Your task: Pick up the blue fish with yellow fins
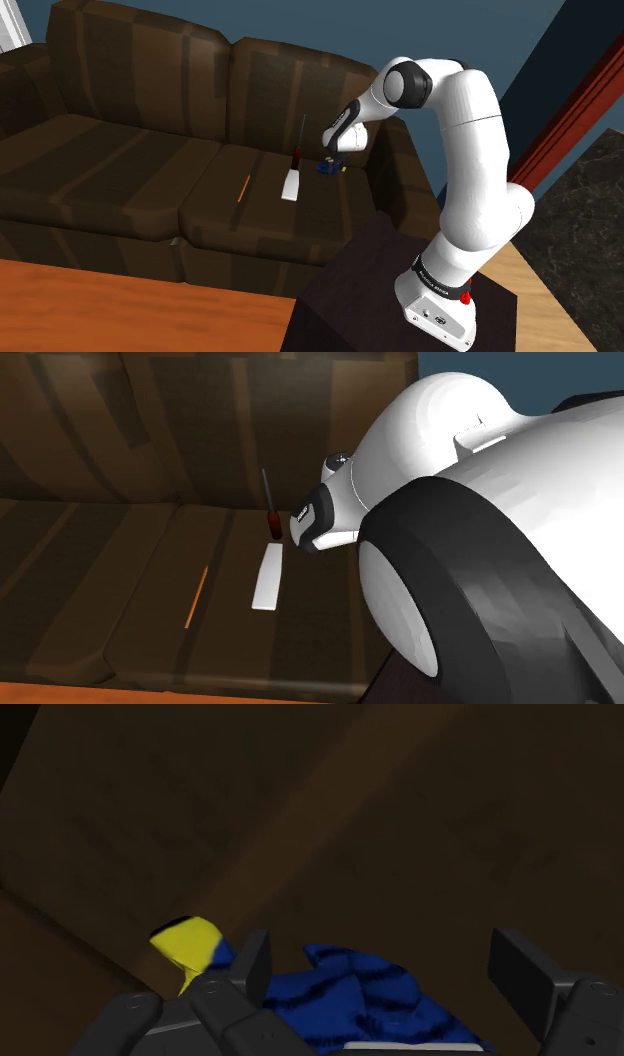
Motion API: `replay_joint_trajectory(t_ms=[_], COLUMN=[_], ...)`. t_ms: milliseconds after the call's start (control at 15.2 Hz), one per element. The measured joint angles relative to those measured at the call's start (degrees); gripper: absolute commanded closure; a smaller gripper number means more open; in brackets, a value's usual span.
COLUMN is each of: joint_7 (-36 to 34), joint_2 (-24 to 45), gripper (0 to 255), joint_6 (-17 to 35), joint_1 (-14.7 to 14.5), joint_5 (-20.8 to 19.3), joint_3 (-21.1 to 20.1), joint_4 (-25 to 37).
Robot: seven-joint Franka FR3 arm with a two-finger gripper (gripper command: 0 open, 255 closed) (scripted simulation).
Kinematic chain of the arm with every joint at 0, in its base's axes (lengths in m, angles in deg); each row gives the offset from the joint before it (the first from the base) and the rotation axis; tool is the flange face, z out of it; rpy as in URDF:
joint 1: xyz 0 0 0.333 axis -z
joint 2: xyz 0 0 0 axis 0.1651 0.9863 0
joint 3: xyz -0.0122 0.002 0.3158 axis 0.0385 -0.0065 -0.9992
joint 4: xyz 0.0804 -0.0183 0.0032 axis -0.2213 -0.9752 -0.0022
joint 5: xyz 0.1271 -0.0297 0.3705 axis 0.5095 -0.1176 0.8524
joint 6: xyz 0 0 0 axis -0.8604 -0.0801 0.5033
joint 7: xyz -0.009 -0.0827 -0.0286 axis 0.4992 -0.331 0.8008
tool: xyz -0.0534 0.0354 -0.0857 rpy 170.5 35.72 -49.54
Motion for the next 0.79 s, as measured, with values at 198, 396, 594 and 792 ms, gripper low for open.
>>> replay_joint_trajectory(t_ms=[198, 396, 594, 792], joint_7=[0.06, 0.04, 0.03, 0.03], joint_2=[1.69, 1.79, 1.80, 1.79], gripper=[255, 255, 255, 255], joint_6=[0.90, 1.06, 1.09, 1.14], joint_1=[0.33, 0.32, 0.32, 0.33], joint_5=[0.27, 0.30, 0.31, 0.31], joint_3=[-0.43, -0.46, -0.45, -0.45], joint_4=[0.80, 0.76, 0.77, 0.73])
